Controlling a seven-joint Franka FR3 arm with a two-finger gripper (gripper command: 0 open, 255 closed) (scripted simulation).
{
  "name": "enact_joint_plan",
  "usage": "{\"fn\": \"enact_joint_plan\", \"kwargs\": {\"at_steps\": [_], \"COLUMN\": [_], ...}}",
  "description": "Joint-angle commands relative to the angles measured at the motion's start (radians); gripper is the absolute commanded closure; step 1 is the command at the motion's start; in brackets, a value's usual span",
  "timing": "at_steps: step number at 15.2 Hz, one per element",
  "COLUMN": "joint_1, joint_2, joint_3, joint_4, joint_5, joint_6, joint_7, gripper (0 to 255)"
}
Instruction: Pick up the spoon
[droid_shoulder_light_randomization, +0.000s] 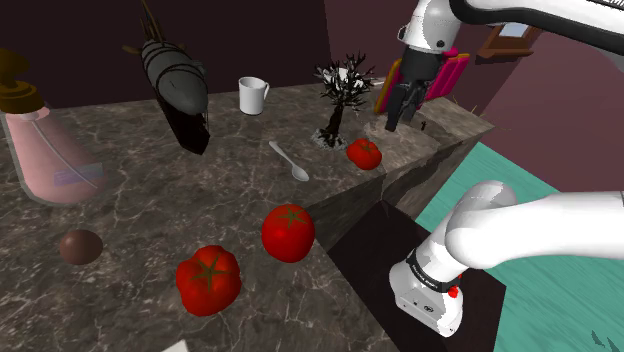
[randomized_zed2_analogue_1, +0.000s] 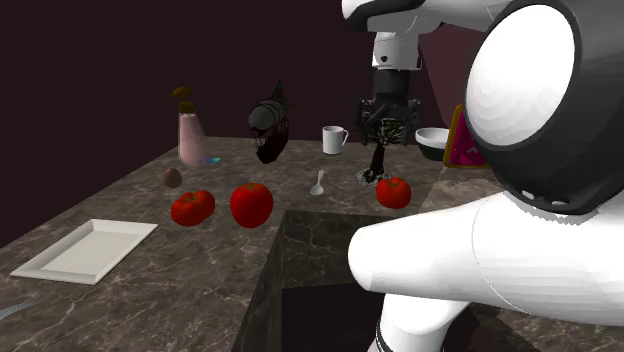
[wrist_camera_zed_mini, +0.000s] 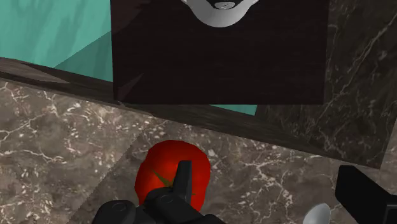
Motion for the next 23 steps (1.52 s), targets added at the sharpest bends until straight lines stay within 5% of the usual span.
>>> {"fn": "enact_joint_plan", "kwargs": {"at_steps": [1,12,23], "joint_1": [0.000,0.022,0.045], "joint_2": [0.000,0.320,0.712], "joint_3": [0.000,0.083,0.136], "joint_4": [0.000,0.020,0.204], "joint_5": [0.000,0.127,0.201], "joint_6": [0.000,0.314,0.550], "joint_7": [0.000,0.153,0.273], "gripper": [0,0,0]}}
